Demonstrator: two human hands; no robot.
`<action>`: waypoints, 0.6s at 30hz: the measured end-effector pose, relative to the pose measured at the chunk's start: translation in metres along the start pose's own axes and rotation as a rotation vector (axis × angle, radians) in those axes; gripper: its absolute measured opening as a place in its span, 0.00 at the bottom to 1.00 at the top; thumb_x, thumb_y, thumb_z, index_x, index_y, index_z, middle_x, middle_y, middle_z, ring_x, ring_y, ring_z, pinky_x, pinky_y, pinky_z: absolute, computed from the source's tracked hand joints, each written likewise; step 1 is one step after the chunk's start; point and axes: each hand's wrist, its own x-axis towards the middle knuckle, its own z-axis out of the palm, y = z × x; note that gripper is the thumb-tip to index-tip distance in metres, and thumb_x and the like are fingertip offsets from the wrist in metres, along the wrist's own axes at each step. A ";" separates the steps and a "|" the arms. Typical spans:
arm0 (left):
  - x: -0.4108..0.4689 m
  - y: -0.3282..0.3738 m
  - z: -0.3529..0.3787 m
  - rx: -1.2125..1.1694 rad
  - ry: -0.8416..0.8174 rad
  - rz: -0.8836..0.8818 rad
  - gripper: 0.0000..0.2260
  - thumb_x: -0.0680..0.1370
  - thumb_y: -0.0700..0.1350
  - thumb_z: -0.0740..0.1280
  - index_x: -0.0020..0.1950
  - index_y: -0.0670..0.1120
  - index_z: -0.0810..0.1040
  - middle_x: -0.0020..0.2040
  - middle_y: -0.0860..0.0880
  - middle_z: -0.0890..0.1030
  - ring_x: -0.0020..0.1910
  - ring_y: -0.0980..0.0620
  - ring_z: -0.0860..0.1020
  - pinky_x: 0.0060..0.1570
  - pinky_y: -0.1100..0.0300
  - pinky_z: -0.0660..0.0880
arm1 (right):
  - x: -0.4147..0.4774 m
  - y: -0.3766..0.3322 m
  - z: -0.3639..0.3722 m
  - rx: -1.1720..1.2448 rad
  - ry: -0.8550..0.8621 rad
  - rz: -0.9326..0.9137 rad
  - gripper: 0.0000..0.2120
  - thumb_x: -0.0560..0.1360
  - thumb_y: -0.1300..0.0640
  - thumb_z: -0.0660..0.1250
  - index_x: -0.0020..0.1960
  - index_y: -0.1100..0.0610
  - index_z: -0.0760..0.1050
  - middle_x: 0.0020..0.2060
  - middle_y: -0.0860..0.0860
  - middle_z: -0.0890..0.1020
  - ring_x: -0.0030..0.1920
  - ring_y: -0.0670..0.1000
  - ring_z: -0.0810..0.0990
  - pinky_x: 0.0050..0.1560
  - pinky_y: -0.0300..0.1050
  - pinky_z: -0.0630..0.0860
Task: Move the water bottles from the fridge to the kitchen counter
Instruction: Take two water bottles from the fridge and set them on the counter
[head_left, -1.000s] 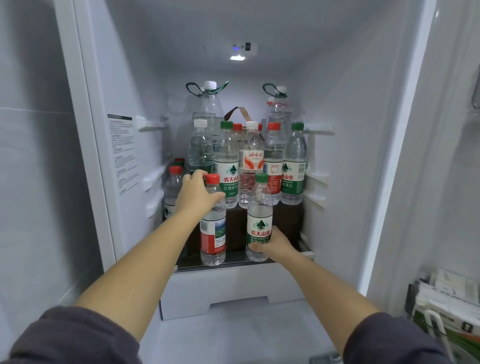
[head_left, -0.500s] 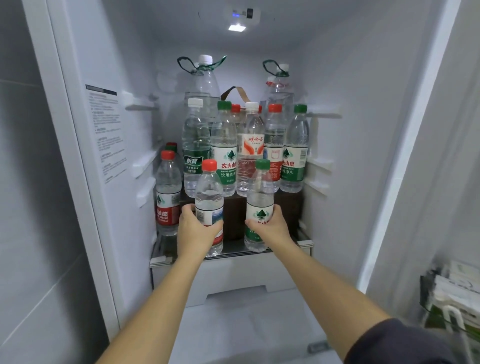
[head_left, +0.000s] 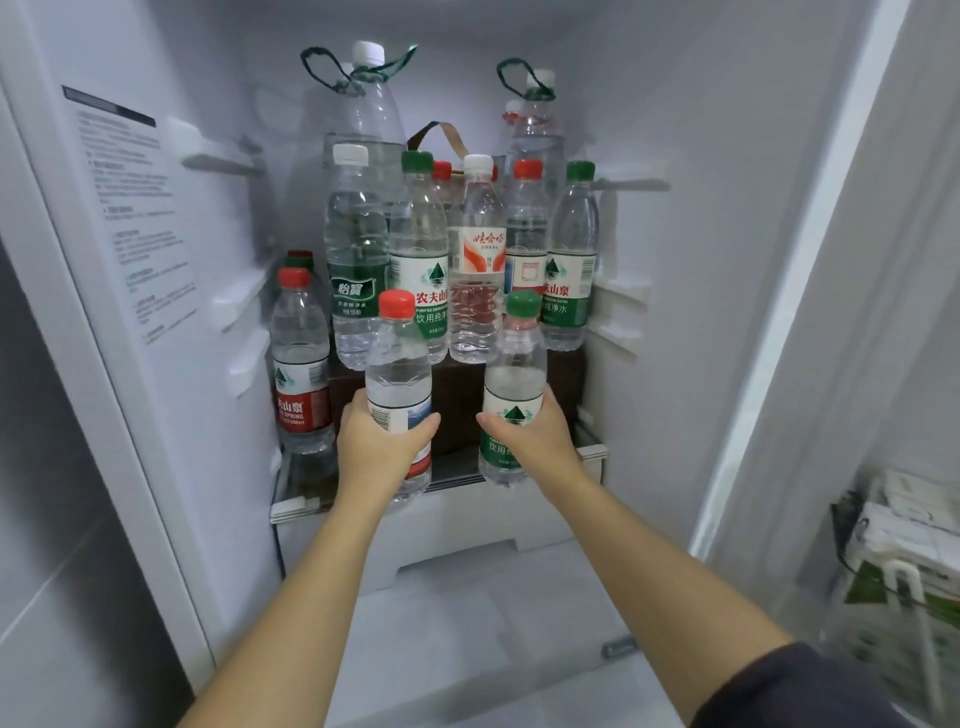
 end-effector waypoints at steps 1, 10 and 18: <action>-0.006 0.002 0.000 -0.034 -0.003 0.002 0.25 0.68 0.46 0.79 0.61 0.47 0.73 0.53 0.51 0.77 0.50 0.53 0.75 0.49 0.59 0.71 | -0.006 0.001 -0.001 0.002 0.029 -0.008 0.27 0.68 0.59 0.79 0.63 0.54 0.71 0.51 0.46 0.80 0.50 0.41 0.79 0.49 0.36 0.74; -0.090 0.020 -0.002 -0.126 -0.055 0.102 0.26 0.66 0.42 0.80 0.56 0.53 0.71 0.45 0.65 0.76 0.44 0.69 0.76 0.40 0.75 0.70 | -0.087 -0.011 -0.045 0.035 0.125 -0.048 0.28 0.68 0.61 0.79 0.63 0.52 0.71 0.55 0.49 0.81 0.54 0.46 0.81 0.52 0.36 0.79; -0.172 0.039 -0.006 -0.114 -0.098 0.110 0.26 0.66 0.41 0.80 0.56 0.55 0.71 0.44 0.67 0.76 0.42 0.73 0.75 0.39 0.75 0.68 | -0.163 -0.015 -0.094 -0.057 0.092 -0.033 0.26 0.68 0.58 0.79 0.59 0.44 0.70 0.49 0.40 0.80 0.47 0.34 0.80 0.41 0.26 0.74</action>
